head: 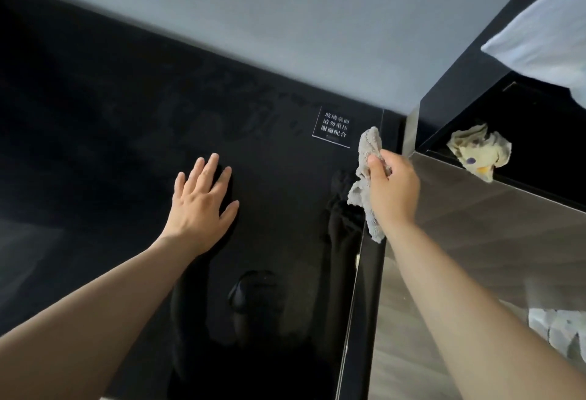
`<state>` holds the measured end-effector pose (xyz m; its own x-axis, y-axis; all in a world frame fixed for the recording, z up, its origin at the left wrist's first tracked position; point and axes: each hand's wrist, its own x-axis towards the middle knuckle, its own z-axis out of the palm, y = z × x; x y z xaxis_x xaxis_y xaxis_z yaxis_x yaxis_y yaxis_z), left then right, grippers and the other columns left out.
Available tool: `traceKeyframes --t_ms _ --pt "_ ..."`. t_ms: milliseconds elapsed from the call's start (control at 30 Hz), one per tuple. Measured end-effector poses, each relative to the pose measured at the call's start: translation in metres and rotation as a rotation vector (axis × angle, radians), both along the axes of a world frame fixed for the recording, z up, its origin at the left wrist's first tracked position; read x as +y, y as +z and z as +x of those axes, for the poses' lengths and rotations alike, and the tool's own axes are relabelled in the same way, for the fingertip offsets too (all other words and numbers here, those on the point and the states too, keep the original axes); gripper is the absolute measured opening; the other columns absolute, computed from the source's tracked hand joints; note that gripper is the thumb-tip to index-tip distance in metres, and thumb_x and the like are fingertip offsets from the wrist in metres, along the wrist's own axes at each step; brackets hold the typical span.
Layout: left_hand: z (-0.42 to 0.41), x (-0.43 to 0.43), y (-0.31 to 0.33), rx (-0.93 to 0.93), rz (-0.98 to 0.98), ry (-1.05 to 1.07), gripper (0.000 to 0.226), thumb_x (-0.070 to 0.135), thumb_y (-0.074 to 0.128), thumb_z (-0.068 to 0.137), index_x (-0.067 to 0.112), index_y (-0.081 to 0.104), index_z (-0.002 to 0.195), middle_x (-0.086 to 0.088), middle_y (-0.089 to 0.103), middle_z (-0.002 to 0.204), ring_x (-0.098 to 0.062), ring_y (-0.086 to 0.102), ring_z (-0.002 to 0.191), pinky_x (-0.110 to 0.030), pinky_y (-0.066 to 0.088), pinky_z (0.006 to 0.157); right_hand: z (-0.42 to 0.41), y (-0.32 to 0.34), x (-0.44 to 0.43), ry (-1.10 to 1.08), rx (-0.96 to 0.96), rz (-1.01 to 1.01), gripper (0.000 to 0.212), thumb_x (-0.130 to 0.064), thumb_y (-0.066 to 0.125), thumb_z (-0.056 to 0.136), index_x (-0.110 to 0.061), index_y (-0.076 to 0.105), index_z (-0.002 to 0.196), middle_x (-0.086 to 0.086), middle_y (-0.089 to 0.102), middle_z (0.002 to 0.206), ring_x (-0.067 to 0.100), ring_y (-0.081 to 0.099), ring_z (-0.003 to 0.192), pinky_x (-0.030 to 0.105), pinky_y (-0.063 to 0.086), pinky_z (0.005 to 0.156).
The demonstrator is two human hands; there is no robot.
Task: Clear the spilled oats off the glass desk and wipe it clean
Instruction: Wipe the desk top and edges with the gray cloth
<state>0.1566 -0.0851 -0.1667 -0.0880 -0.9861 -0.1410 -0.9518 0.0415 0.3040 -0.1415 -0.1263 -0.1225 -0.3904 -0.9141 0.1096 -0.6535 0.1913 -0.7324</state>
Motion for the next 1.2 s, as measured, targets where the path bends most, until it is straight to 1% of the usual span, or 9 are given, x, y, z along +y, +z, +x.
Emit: traceKeyframes --t_ms 133,333,433,500,633,833,933,1067,1200 --pt "0.005 -0.022 -0.013 -0.077 -0.057 0.014 0.074 0.061 0.026 0.089 0.023 0.024 0.152 -0.003 0.009 0.162 -0.024 0.002 0.149 -0.048 0.0 0.12 -0.014 -0.009 -0.069 0.047 0.078 0.0 0.017 -0.026 0.054 0.094 -0.018 0.068 0.088 0.001 0.064 0.087 0.012 0.052 0.077 0.021 0.033 0.068" --pt "0.007 -0.022 -0.015 -0.041 -0.078 0.026 0.073 0.061 0.034 0.085 0.025 0.034 0.148 0.0 0.018 0.16 -0.019 0.009 0.149 -0.048 0.006 0.12 -0.034 -0.036 -0.156 -0.015 0.165 0.11 0.031 -0.035 0.046 0.087 -0.012 0.068 0.086 0.01 0.067 0.091 0.032 0.06 0.089 0.033 0.046 0.074" --pt "0.006 -0.024 -0.015 -0.035 -0.084 0.026 0.073 0.06 0.037 0.085 0.023 0.037 0.147 -0.001 0.02 0.16 -0.02 0.011 0.148 -0.049 0.008 0.119 -0.028 -0.041 -0.17 0.028 0.288 0.245 0.032 -0.036 0.044 0.093 -0.018 0.067 0.106 0.006 0.061 0.115 0.032 0.051 0.11 0.037 0.044 0.083" --pt "0.006 -0.025 -0.016 -0.032 -0.094 0.028 0.072 0.059 0.037 0.084 0.022 0.039 0.146 -0.001 0.022 0.159 -0.02 0.013 0.148 -0.049 0.008 0.119 -0.021 -0.04 -0.163 0.052 0.36 0.256 0.031 -0.035 0.043 0.096 -0.02 0.065 0.112 0.003 0.056 0.123 0.03 0.045 0.116 0.039 0.041 0.084" --pt "0.007 -0.027 -0.016 -0.031 -0.105 0.028 0.072 0.059 0.038 0.084 0.022 0.039 0.146 -0.002 0.023 0.159 -0.021 0.013 0.148 -0.05 0.009 0.119 -0.001 -0.049 -0.093 0.097 0.364 0.121 0.026 -0.034 0.047 0.095 -0.022 0.068 0.103 -0.004 0.06 0.113 0.022 0.051 0.107 0.036 0.042 0.08" --pt "0.007 -0.026 -0.018 -0.044 -0.1 0.024 0.073 0.06 0.038 0.084 0.022 0.039 0.146 -0.002 0.022 0.159 -0.021 0.013 0.148 -0.051 0.011 0.119 0.023 -0.041 0.005 0.345 0.167 0.07 0.031 -0.038 0.05 0.09 -0.021 0.072 0.102 -0.016 0.061 0.103 0.007 0.058 0.096 0.027 0.05 0.081" --pt "0.008 -0.026 -0.018 -0.038 -0.099 0.027 0.073 0.06 0.038 0.083 0.022 0.04 0.146 -0.002 0.023 0.159 -0.022 0.014 0.148 -0.051 0.011 0.119 0.017 -0.02 -0.022 0.293 0.133 -0.021 0.025 -0.031 0.052 0.091 -0.017 0.071 0.098 -0.012 0.062 0.1 0.013 0.059 0.091 0.03 0.05 0.075" --pt "0.008 -0.026 -0.019 -0.026 -0.105 0.023 0.073 0.06 0.038 0.083 0.022 0.04 0.146 -0.001 0.021 0.159 -0.021 0.013 0.148 -0.05 0.009 0.119 0.003 -0.009 -0.103 0.117 0.26 -0.079 0.021 -0.025 0.05 0.092 -0.014 0.064 0.083 0.001 0.062 0.093 0.022 0.057 0.087 0.035 0.045 0.071" --pt "0.008 -0.025 -0.019 -0.018 -0.115 0.027 0.073 0.06 0.039 0.082 0.021 0.042 0.145 -0.002 0.023 0.159 -0.021 0.014 0.148 -0.05 0.01 0.119 -0.016 -0.033 -0.187 -0.087 0.312 0.17 0.028 -0.031 0.044 0.092 -0.015 0.067 0.096 0.012 0.061 0.109 0.034 0.054 0.105 0.04 0.047 0.083"
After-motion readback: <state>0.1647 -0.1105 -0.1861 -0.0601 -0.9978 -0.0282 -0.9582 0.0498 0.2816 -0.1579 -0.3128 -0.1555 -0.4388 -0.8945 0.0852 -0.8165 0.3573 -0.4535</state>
